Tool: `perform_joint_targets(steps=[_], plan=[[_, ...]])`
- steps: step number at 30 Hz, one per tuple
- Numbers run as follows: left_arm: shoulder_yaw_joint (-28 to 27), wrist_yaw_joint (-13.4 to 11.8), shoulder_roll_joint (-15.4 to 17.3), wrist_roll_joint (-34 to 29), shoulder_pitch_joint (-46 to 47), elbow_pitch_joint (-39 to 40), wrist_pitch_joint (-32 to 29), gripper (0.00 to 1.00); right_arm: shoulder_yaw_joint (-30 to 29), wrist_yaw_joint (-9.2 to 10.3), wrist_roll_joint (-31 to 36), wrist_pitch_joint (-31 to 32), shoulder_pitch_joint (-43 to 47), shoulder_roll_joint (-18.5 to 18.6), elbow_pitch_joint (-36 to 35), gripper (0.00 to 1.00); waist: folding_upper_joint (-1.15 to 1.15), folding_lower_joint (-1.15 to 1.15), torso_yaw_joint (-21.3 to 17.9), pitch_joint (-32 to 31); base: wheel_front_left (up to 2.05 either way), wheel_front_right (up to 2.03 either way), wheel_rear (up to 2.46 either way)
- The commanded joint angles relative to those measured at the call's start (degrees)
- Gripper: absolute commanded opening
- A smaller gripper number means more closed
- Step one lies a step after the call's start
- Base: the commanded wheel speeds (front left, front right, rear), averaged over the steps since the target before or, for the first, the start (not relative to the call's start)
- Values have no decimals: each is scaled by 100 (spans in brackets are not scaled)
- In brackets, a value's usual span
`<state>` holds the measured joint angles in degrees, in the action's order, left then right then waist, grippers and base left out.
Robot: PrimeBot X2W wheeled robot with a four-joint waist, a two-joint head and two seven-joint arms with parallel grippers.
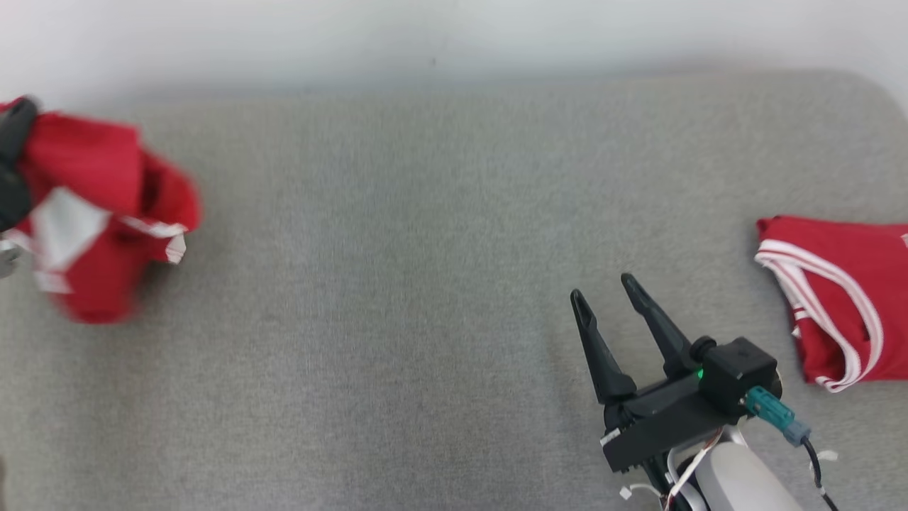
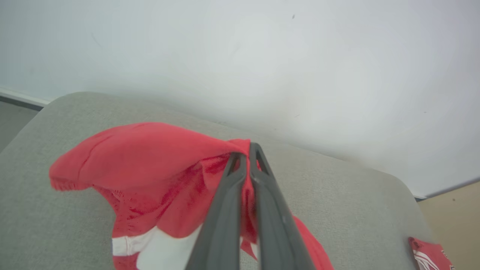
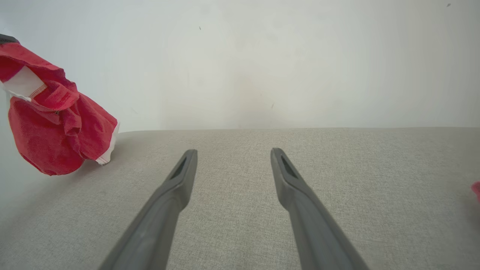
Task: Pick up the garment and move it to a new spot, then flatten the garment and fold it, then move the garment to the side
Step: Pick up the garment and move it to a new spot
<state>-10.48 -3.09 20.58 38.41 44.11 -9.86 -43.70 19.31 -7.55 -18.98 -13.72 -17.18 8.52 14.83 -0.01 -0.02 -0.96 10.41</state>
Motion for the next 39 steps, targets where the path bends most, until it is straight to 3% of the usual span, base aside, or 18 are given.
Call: perform_joint_targets(steps=[1,8,19,26,33,34,35,36,37,39], plan=[[37,37,-40,8,18,61,-12,0,4,15,-48,-41,107,-20,23,100,1,2,-174,-574,0,0,0],[531,222,-550,211,288,664,-39,0,-21,15,-69,-61,368,-65,87,100,1,2,-505,-1017,0,0,0],[1080,428,-1442,505,-11,1020,389,0,-46,15,8,128,487,26,-195,100,1,2,-1241,-962,0,0,0],[1700,512,-1710,457,-621,513,1027,0,-41,15,-10,214,448,14,-351,100,1,2,-1544,-716,0,0,0],[2316,376,-1755,-10,-1035,-725,2074,0,-92,15,11,225,323,14,-449,100,1,2,-1614,-373,0,0,0],[2431,389,-1760,-126,-1081,-958,2233,15,-93,15,21,220,304,-4,-450,100,1,2,-1616,-346,0,0,0],[2529,383,-1762,-233,-1120,-1179,2390,77,-102,15,33,218,301,-21,-458,100,1,2,-1614,-318,0,0,0],[2529,383,-1762,-233,-1120,-1179,2390,77,-102,15,33,218,301,-21,-458,100,1,2,-1614,-318,0,0,0],[2572,371,-1758,-226,-1148,-1367,2539,100,-109,15,42,213,296,-34,-460,100,1,2,-1610,-300,0,0,0],[2700,375,-1754,-207,-1156,-1694,2803,100,-154,15,46,200,290,-43,-459,100,1,2,-1564,-281,0,0,0]])
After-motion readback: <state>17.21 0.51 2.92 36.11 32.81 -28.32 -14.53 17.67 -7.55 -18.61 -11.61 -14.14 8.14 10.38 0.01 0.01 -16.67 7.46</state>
